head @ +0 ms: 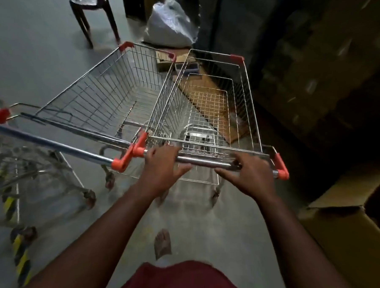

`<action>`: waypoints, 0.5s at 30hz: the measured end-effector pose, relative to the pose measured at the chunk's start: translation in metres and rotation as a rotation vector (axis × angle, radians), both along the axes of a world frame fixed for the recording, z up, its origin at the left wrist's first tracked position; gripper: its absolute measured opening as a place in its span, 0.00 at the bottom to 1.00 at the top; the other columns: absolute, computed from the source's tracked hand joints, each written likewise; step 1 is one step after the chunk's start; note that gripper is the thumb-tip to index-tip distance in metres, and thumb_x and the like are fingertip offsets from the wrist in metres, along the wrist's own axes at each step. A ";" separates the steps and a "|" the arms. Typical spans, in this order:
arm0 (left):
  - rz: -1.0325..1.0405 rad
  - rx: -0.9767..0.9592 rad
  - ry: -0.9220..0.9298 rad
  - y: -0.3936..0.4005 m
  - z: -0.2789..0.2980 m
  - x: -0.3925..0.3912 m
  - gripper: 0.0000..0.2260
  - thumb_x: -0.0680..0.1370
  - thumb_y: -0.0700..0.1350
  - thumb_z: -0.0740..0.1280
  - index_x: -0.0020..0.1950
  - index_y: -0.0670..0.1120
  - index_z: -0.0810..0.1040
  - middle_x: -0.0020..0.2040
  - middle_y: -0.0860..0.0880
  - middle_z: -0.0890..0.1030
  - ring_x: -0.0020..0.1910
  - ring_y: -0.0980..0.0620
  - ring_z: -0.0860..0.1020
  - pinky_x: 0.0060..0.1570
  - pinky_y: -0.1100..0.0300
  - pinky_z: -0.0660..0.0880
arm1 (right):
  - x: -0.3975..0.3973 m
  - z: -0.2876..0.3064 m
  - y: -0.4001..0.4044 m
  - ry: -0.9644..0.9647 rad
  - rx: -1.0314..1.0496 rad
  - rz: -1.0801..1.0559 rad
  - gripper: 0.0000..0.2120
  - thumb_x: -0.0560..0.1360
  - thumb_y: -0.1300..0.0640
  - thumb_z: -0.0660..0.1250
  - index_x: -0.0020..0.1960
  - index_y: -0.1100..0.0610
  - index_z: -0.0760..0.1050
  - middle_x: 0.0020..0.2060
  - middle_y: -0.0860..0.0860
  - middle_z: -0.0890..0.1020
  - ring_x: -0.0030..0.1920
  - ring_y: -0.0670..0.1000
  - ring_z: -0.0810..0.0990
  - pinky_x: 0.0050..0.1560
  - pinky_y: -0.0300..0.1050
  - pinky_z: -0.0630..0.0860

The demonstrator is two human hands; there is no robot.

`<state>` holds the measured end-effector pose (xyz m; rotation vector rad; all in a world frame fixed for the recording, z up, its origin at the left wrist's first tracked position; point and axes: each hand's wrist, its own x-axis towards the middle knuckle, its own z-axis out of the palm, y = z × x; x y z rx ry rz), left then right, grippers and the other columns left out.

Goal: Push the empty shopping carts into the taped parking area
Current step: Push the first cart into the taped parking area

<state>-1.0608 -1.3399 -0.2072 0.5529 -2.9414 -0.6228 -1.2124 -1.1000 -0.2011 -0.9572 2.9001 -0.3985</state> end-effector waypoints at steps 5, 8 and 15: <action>-0.082 -0.125 -0.149 -0.009 -0.010 -0.019 0.23 0.78 0.70 0.60 0.63 0.56 0.77 0.57 0.55 0.80 0.61 0.50 0.76 0.66 0.48 0.59 | -0.012 -0.016 0.005 -0.005 0.124 0.009 0.37 0.70 0.16 0.51 0.35 0.49 0.72 0.29 0.44 0.75 0.34 0.50 0.76 0.46 0.52 0.75; -0.068 -0.126 -0.128 -0.001 -0.015 -0.015 0.22 0.77 0.70 0.61 0.60 0.55 0.77 0.55 0.56 0.79 0.59 0.50 0.75 0.66 0.48 0.60 | -0.008 -0.022 0.013 0.022 0.122 0.009 0.36 0.71 0.16 0.52 0.34 0.49 0.70 0.28 0.44 0.74 0.32 0.49 0.75 0.45 0.52 0.75; -0.064 -0.085 -0.037 0.049 -0.019 -0.002 0.23 0.76 0.72 0.60 0.53 0.55 0.78 0.48 0.57 0.79 0.53 0.51 0.76 0.61 0.49 0.59 | 0.010 -0.029 0.068 0.061 0.090 -0.004 0.37 0.70 0.15 0.50 0.34 0.48 0.71 0.26 0.43 0.74 0.31 0.48 0.75 0.47 0.50 0.74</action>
